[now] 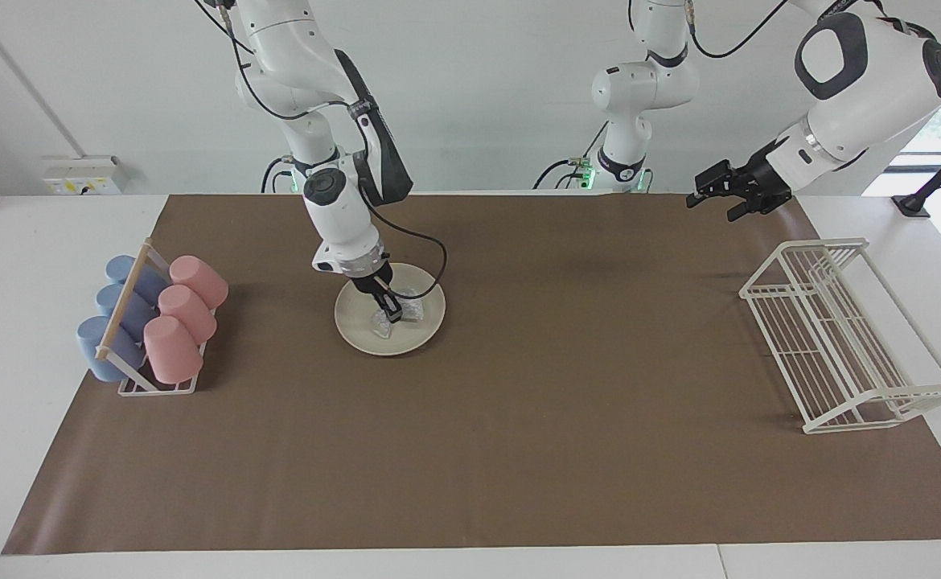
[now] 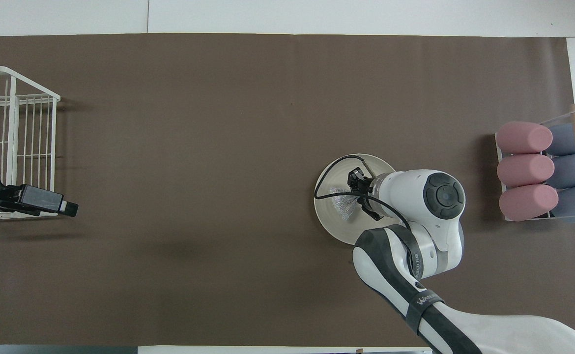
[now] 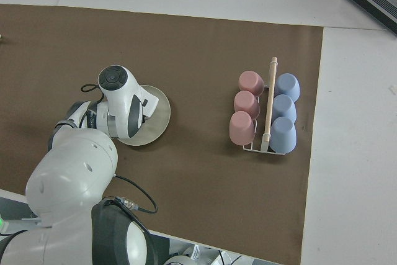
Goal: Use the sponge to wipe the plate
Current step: 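Rub the sponge over the white plate surface with the right gripper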
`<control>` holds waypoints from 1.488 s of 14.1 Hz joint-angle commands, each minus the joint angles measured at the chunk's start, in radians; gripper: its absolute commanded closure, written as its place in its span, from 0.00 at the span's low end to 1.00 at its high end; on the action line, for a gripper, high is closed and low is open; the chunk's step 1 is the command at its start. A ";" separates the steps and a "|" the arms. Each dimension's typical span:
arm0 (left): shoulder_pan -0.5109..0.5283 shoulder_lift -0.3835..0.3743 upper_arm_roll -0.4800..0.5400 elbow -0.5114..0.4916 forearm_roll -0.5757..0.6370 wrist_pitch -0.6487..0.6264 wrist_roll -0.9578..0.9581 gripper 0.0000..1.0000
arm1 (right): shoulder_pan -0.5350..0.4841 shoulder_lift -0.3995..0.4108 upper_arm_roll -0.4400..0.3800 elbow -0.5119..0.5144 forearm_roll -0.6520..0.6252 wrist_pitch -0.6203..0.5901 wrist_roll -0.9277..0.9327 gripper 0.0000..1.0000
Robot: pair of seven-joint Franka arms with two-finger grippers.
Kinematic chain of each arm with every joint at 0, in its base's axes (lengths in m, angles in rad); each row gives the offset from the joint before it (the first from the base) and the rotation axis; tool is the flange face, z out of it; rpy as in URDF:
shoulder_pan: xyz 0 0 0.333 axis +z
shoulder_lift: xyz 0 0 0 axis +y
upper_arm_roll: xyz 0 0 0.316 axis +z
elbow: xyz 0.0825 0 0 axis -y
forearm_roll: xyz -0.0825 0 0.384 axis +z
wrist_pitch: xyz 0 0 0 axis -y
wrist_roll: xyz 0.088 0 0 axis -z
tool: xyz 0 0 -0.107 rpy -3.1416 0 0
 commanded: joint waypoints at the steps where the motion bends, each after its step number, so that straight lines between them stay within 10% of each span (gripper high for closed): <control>1: -0.010 -0.004 0.000 -0.002 0.023 0.012 -0.017 0.00 | 0.037 0.007 0.005 -0.029 0.019 0.029 0.053 1.00; 9: -0.012 -0.005 -0.003 -0.002 0.023 0.012 -0.017 0.00 | 0.061 -0.007 0.004 0.029 0.021 0.015 0.107 1.00; 15: -0.010 -0.005 -0.007 -0.005 0.004 0.006 -0.089 0.00 | 0.069 -0.175 0.002 0.308 0.001 -0.538 0.282 1.00; 21: 0.040 -0.083 0.002 -0.169 -0.434 0.003 -0.092 0.00 | 0.105 -0.219 0.025 0.538 -0.135 -0.875 0.483 1.00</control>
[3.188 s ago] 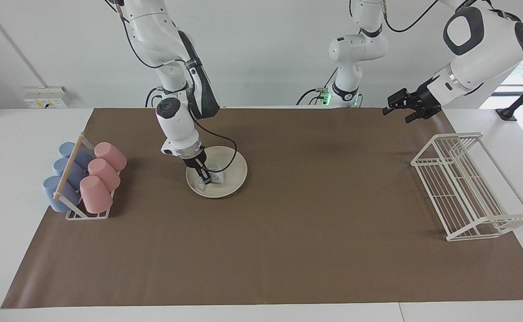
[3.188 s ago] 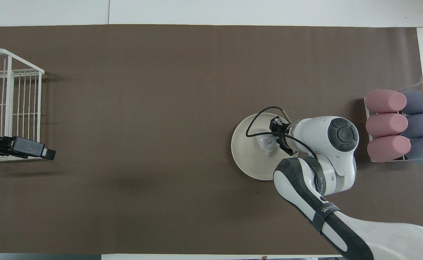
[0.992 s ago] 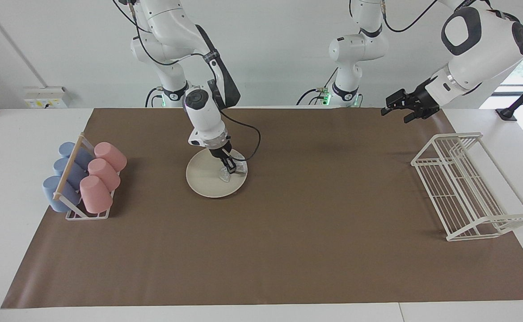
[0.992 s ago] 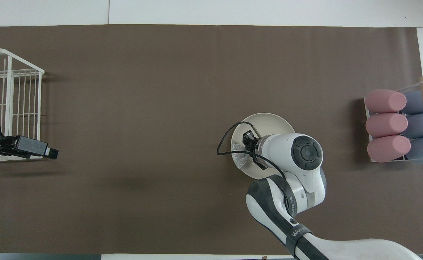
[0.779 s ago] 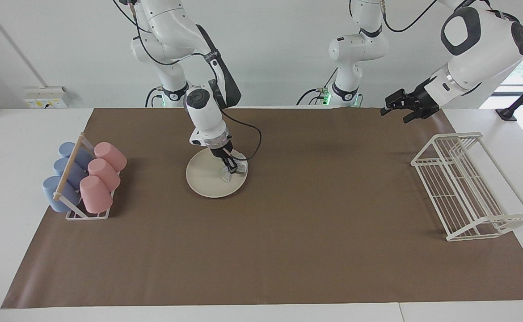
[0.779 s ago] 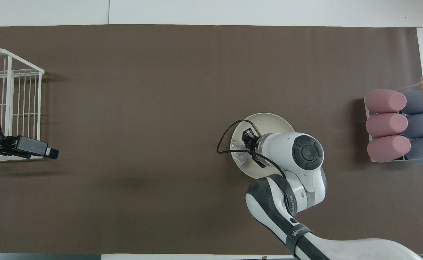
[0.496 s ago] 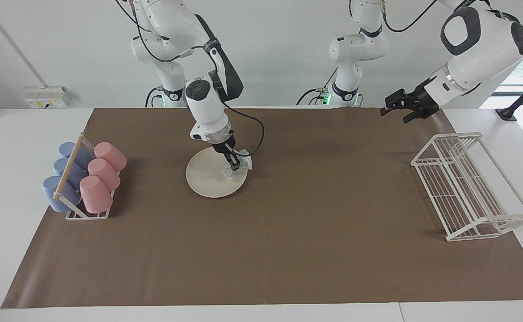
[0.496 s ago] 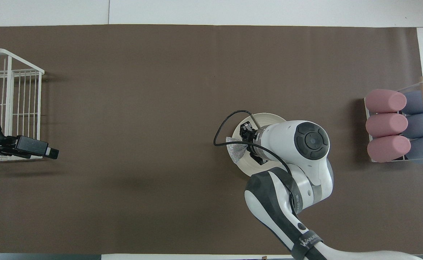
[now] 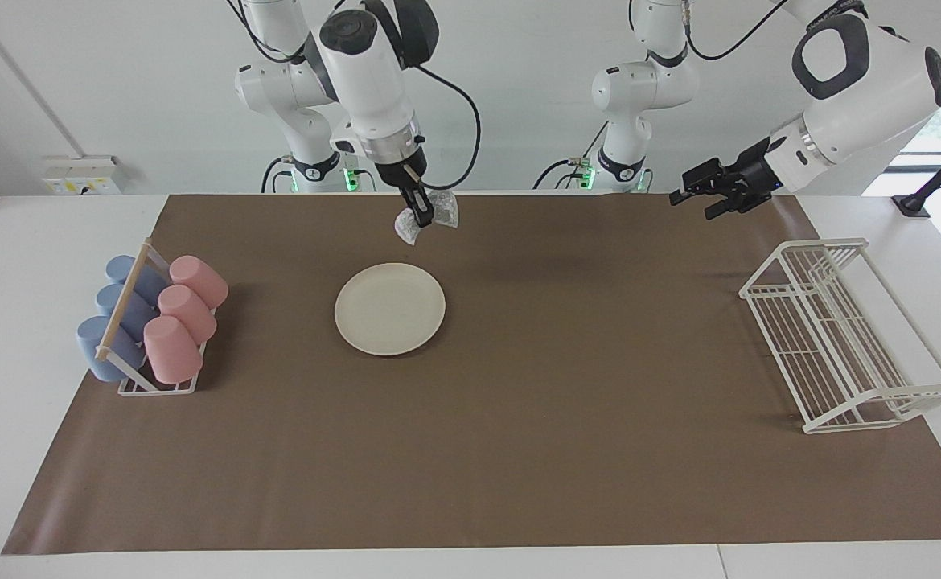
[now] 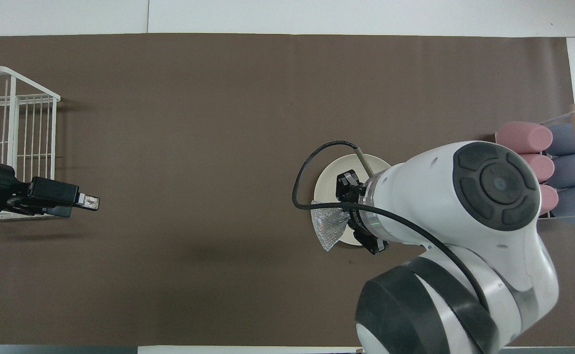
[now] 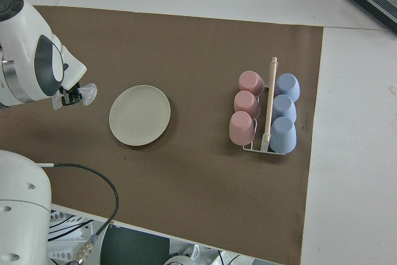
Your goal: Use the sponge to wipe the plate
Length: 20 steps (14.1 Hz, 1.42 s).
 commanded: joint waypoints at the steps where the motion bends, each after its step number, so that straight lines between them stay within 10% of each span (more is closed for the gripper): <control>1: 0.026 -0.076 0.000 -0.134 -0.198 0.008 -0.005 0.00 | 0.068 0.049 0.020 0.093 -0.117 -0.050 0.135 1.00; 8: -0.009 -0.072 -0.006 -0.288 -0.634 0.043 0.042 0.00 | 0.143 0.188 0.031 0.268 -0.118 -0.012 0.395 1.00; 12: -0.150 -0.073 -0.006 -0.334 -0.711 0.109 0.067 0.00 | 0.238 0.332 0.025 0.448 -0.171 -0.063 0.554 1.00; 20: -0.271 -0.072 -0.009 -0.351 -0.782 0.215 0.067 0.04 | 0.261 0.342 0.028 0.460 -0.213 -0.063 0.568 1.00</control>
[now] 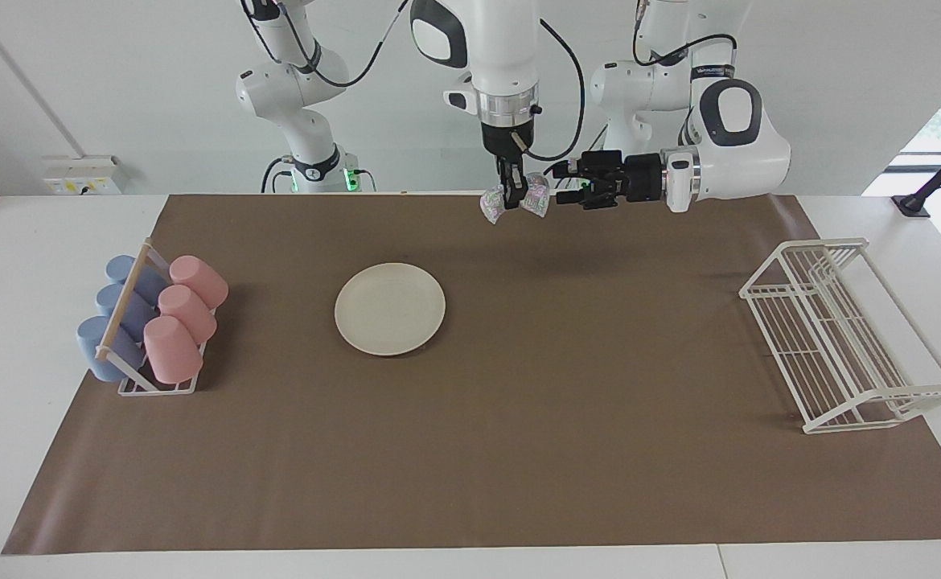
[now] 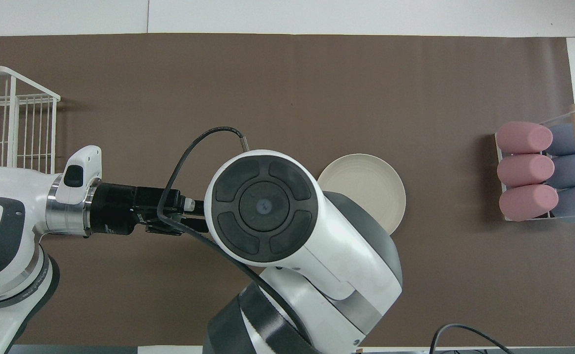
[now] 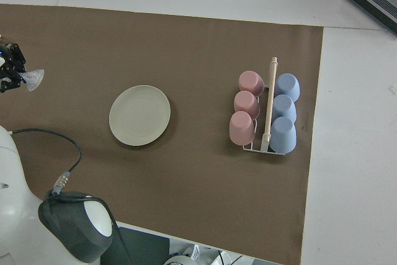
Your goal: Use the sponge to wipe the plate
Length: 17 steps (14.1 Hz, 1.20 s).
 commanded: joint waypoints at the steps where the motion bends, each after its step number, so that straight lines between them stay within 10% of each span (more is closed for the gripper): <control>1: -0.046 -0.027 0.012 -0.033 -0.041 0.060 0.016 0.04 | -0.004 0.013 0.007 0.028 -0.022 -0.024 0.018 1.00; 8: -0.060 -0.021 0.010 -0.024 -0.063 0.091 0.206 0.06 | -0.006 0.013 0.007 0.028 -0.022 -0.023 0.015 1.00; 10: -0.069 -0.015 0.010 -0.014 -0.077 0.107 0.204 0.23 | -0.006 0.013 0.007 0.028 -0.022 -0.020 0.015 1.00; 12: -0.073 -0.015 0.010 -0.014 -0.077 0.114 0.204 0.96 | -0.006 0.013 0.007 0.028 -0.022 -0.020 0.014 1.00; 17: -0.075 -0.020 0.010 -0.013 -0.089 0.126 0.136 1.00 | -0.009 0.013 0.007 0.028 -0.023 -0.018 0.012 1.00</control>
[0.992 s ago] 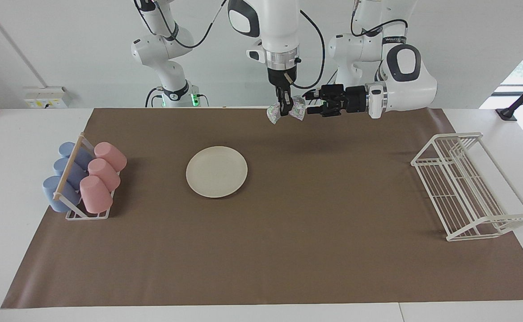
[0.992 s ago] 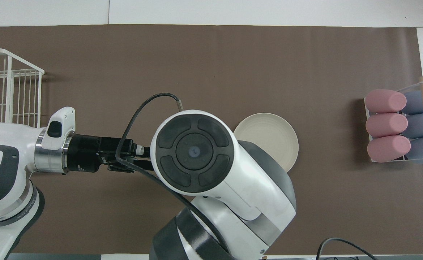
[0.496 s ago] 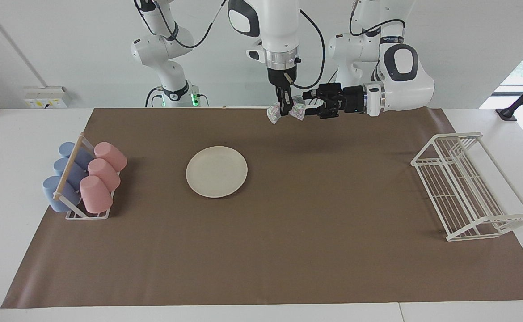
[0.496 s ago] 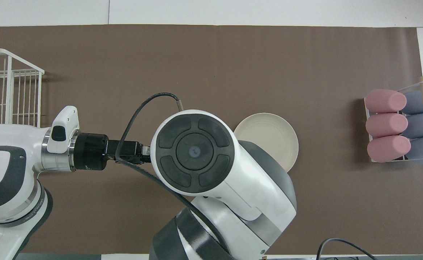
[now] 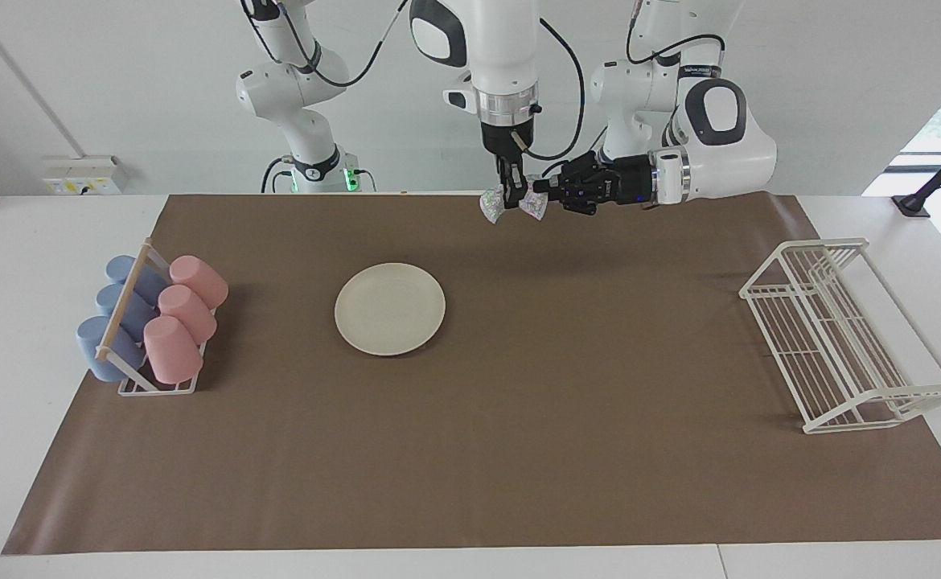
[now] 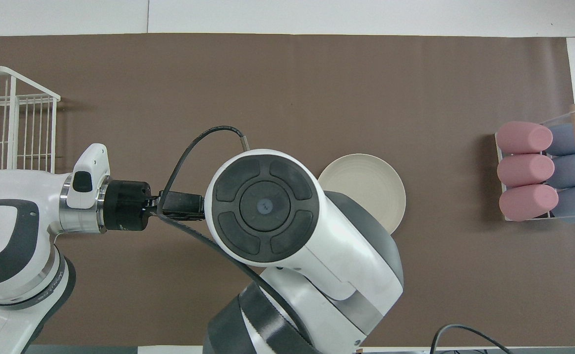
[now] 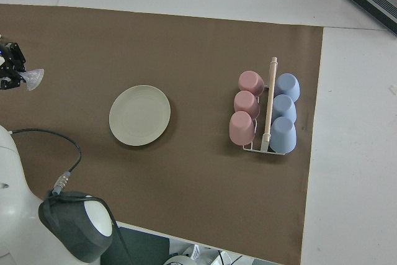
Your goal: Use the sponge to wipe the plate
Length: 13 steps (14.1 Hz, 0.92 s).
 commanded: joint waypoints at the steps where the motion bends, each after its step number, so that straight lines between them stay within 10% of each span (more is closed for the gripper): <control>1: -0.025 -0.019 0.010 -0.012 -0.012 0.032 -0.045 1.00 | -0.008 0.011 0.009 0.026 -0.012 -0.019 0.014 1.00; 2: -0.025 -0.021 0.011 -0.012 -0.012 0.026 -0.045 1.00 | -0.013 0.011 0.009 0.024 -0.004 -0.013 0.009 0.72; 3: -0.023 -0.021 0.011 -0.013 -0.011 0.023 -0.046 1.00 | -0.005 0.003 0.006 0.009 -0.009 -0.005 0.021 0.01; 7: -0.023 -0.021 0.013 -0.013 -0.008 0.020 -0.046 1.00 | -0.018 -0.002 0.008 0.003 -0.012 -0.021 -0.033 0.00; 13: -0.017 -0.021 0.016 -0.015 0.007 0.020 -0.048 1.00 | -0.191 -0.132 0.006 -0.089 -0.012 -0.094 -0.709 0.00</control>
